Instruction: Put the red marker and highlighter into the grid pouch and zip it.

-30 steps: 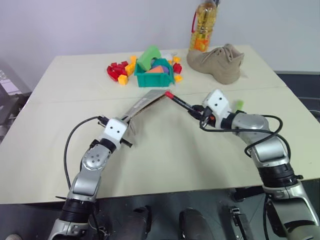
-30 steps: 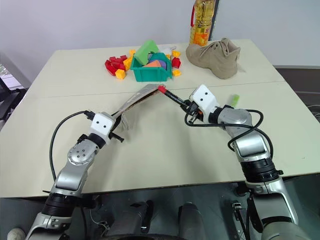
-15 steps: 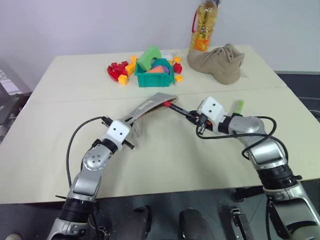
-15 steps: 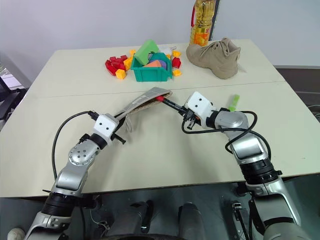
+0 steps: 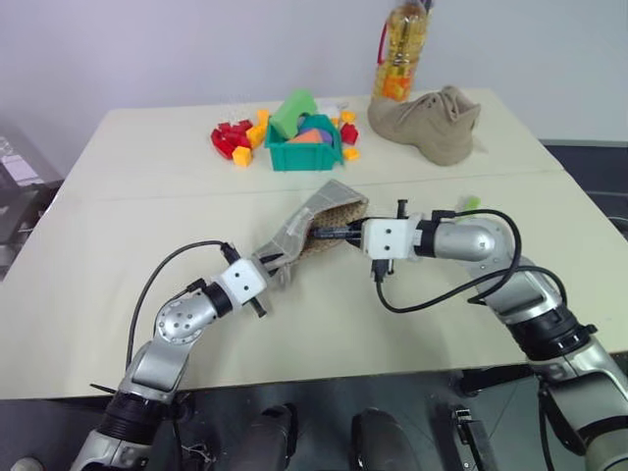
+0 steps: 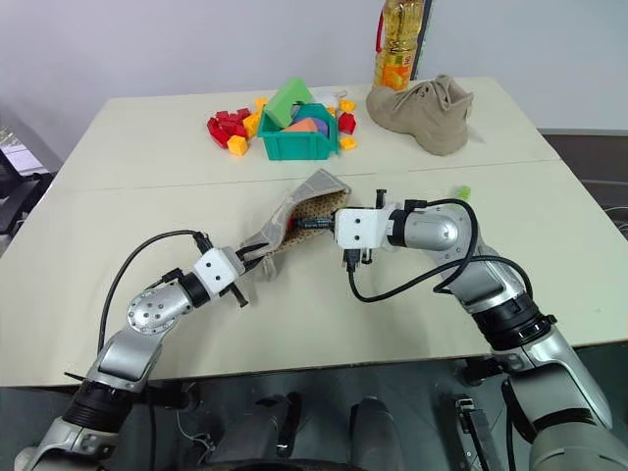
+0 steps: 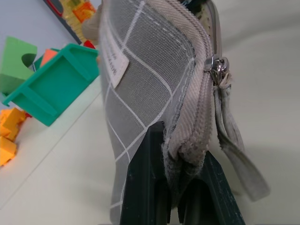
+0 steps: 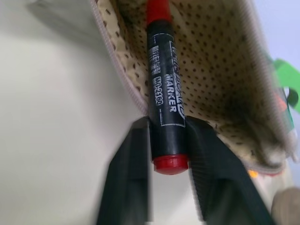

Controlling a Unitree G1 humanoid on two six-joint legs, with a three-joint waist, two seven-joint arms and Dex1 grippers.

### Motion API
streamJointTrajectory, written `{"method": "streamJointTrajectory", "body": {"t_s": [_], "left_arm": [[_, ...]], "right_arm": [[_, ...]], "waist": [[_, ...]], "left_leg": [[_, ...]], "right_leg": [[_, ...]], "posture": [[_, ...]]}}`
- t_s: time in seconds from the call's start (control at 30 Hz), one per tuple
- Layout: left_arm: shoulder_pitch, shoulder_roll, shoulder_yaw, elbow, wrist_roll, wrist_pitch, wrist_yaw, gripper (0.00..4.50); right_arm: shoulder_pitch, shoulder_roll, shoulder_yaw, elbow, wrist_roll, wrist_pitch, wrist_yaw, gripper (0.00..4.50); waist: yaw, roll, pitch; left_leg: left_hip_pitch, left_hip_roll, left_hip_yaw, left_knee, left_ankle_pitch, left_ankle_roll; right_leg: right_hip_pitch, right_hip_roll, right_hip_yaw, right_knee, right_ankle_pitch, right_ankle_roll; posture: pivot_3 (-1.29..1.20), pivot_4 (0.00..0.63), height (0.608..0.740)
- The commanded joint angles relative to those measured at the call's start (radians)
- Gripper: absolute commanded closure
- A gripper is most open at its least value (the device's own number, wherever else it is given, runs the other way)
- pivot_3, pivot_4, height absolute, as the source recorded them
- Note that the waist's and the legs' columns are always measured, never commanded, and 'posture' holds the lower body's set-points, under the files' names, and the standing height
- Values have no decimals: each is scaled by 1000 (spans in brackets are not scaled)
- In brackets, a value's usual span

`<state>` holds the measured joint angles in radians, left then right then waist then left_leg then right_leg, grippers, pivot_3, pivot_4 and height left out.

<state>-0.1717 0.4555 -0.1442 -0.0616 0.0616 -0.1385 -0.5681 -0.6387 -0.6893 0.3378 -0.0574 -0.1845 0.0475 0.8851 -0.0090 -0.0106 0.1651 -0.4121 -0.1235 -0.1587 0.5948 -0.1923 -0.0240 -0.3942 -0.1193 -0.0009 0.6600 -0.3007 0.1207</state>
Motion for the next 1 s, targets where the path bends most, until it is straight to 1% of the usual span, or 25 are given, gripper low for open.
{"method": "streamJointTrajectory", "body": {"t_s": [0.03, 0.07, 0.1, 0.23, 0.33, 0.43, 0.5, 0.57, 0.67, 0.73, 0.83, 0.9, 0.93, 1.0], "left_arm": [[-11, 2, 24, -25, -7, -5, 13, 4500], [-13, -1, 28, -23, -4, 1, 23, 4500], [-15, -7, 32, -21, 2, 9, 37, 4500], [-20, -26, 33, -18, 17, 34, 76, 4500], [-17, -53, 31, -12, 40, 71, 124, 4500], [-22, -83, 30, -11, 55, 98, 164, 4500], [-32, -111, 31, -8, 59, 121, 197, 4500], [-42, -132, 28, -8, 59, 136, 214, 4500], [-54, -147, 19, -10, 63, 145, 220, 4500], [-58, -152, 12, -13, 66, 149, 222, 4500], [-63, -159, 6, -10, 68, 148, 221, 4500], [-64, -159, 5, -9, 68, 146, 219, 4500], [-64, -159, 6, -8, 68, 145, 219, 4500], [-68, -157, 10, -6, 67, 145, 217, 4500]], "right_arm": [[-22, 17, -56, -13, 10, 15, -30, 1541], [-18, 26, -78, -18, 32, 40, -35, 977], [-10, 26, -101, -25, 56, 64, -33, 557], [22, 18, -177, -32, 113, 134, -27, 557], [55, 50, -318, 54, 218, 246, -81, 557], [31, 83, -410, 234, 237, 333, -206, 557], [-18, 130, -529, 398, 287, 462, -347, 557], [-32, 155, -579, 479, 283, 461, -456, 13], [-50, 176, -588, 527, 248, 451, -577, 13], [-58, 185, -587, 550, 250, 466, -616, 13], [-82, 217, -625, 603, 282, 514, -687, 13], [-90, 230, -644, 618, 302, 531, -705, 13], [-91, 235, -651, 617, 311, 536, -713, 255], [-88, 237, -650, 610, 317, 539, -719, 924]], "waist": [[1, -1, 0], [0, -1, 0], [-1, -1, 0], [-1, -1, 0], [1, -1, 0], [0, -1, 0], [-1, -1, 0], [0, -1, 0], [-6, 0, 0], [-9, 0, 0], [-9, 0, 0], [-6, 0, 0], [-6, 0, 0], [-3, 0, 0]], "left_leg": [[0, 0, 0, 0, 0, 0], [0, 0, 0, 0, 0, 0], [0, 0, 0, 0, 0, 0], [0, 0, 0, 0, 0, 0], [0, 0, -1, 0, 0, 0], [0, 0, 0, 1, 0, 0], [1, 0, 0, 1, 0, 0], [1, 0, 0, 1, 0, 0], [1, 0, 1, 1, 0, 0], [1, 0, 3, 0, 0, 0], [1, 1, 4, 1, 0, 0], [1, 1, 4, 1, 0, 0], [1, 0, 4, 1, 0, 0], [1, 0, 4, 2, 0, 0]], "right_leg": [[0, 0, 0, 0, 0, 0], [0, 0, 0, 0, 0, 0], [0, 0, 0, 0, 0, 0], [0, 0, 0, 0, 0, 0], [1, 0, 0, 0, 0, 0], [1, 0, 0, 0, 0, 0], [1, 0, 0, 0, 0, 0], [1, 0, 0, 1, 0, 0], [0, 0, 0, 1, 0, 0], [-1, 0, 1, 1, 0, 0], [-1, 0, 2, 2, 0, 0], [0, 0, 2, 2, 0, 0], [0, 0, 2, 2, 0, 0], [0, 0, 2, 2, 0, 0]], "posture": [[0, 150, 740], [0, 150, 740], [0, 150, 740], [0, 150, 740], [0, 150, 740], [0, 150, 740], [0, 150, 740], [0, 150, 740], [0, 150, 740], [0, 150, 740], [0, 150, 740], [0, 150, 740], [0, 150, 740], [0, 150, 740]]}}
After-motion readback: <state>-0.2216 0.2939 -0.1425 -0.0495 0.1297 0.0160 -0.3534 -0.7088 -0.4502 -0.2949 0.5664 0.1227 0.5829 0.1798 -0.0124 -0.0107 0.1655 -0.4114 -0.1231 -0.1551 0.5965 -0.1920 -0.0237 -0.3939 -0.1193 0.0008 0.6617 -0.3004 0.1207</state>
